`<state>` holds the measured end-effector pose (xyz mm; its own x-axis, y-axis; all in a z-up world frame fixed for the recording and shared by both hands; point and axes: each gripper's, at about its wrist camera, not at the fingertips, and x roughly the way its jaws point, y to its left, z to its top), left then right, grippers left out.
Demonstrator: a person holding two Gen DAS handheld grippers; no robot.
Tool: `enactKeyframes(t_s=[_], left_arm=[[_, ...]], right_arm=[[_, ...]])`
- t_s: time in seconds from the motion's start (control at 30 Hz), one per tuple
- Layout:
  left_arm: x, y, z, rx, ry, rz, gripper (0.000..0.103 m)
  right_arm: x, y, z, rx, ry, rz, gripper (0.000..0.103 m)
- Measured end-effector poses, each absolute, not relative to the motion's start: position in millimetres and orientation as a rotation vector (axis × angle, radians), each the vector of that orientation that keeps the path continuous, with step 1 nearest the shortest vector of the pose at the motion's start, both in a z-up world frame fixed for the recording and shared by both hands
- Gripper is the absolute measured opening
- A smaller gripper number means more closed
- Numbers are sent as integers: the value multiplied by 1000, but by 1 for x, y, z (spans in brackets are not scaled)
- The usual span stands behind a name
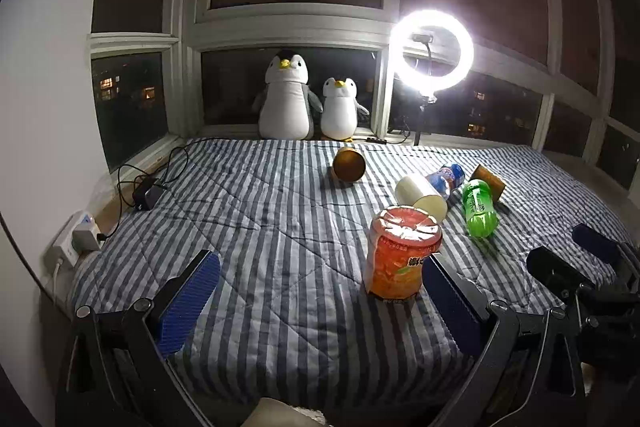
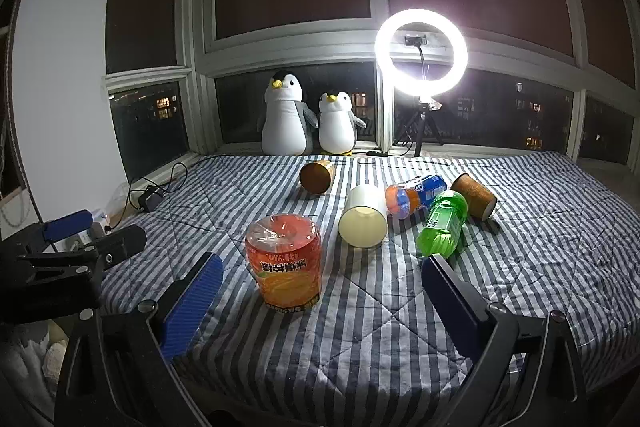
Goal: Flip cup upside down
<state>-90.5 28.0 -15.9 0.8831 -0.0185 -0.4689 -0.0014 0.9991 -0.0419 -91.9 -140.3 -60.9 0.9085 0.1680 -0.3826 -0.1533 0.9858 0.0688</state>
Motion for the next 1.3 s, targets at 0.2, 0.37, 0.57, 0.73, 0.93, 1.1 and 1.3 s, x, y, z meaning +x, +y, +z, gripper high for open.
enactKeyframes(t_s=[0.2, 0.37, 0.57, 0.73, 0.93, 1.1, 1.3], left_arm=[[-92, 27, -16, -39, 487, -8, 102], [-90, 25, -15, -34, 485, -7, 102], [-87, 22, -16, -30, 493, -10, 102], [-86, 19, -16, -27, 492, -12, 102], [-86, 18, -15, -28, 492, -17, 102], [-85, 17, -15, -26, 493, -19, 102], [-83, 17, -15, -26, 496, -21, 102]], right_arm=[[-95, -140, -61, 42, 395, 161, 98], [-95, -143, -61, 47, 390, 151, 98], [-94, -146, -61, 52, 391, 146, 98], [-94, -149, -62, 55, 390, 144, 98], [-94, -150, -62, 54, 389, 143, 98], [-92, -153, -62, 58, 395, 141, 98], [-91, -153, -63, 59, 396, 141, 98]])
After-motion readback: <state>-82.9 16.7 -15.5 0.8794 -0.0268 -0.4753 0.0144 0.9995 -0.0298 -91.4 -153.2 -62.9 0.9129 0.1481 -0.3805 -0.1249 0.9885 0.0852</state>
